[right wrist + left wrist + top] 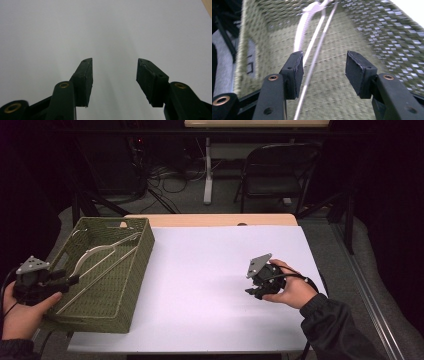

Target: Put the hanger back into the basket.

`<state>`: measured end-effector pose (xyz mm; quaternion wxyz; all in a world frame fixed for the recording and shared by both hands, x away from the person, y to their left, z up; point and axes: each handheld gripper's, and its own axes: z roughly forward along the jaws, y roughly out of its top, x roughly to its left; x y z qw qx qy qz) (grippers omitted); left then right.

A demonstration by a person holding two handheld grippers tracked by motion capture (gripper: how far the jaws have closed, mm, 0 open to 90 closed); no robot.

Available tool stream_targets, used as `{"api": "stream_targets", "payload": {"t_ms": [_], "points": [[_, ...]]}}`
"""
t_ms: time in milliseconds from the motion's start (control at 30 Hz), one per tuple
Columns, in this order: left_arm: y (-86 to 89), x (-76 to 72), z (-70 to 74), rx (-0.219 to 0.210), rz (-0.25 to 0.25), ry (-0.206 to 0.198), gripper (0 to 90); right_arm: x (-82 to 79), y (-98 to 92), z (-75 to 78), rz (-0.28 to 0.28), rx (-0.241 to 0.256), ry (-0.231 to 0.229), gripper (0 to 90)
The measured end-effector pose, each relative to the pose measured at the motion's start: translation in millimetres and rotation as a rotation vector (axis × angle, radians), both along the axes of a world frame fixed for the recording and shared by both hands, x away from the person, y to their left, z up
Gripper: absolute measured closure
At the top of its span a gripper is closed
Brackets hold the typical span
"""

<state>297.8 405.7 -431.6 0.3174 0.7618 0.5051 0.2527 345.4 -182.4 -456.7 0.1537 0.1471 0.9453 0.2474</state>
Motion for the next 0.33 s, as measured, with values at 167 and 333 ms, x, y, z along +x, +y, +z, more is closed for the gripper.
{"api": "stream_targets", "payload": {"t_ms": [167,333], "points": [[-27.8,-21.6,6.3,0.003,-0.064,-0.024,48.7,-15.6,-6.0,-1.7,-0.006,0.021,-0.028,46.4],[-62.3,-51.6,6.1,-0.036,-0.168,-0.066,48.7,-45.7,-18.2,-4.9,-0.044,0.083,-0.049,45.1]]}}
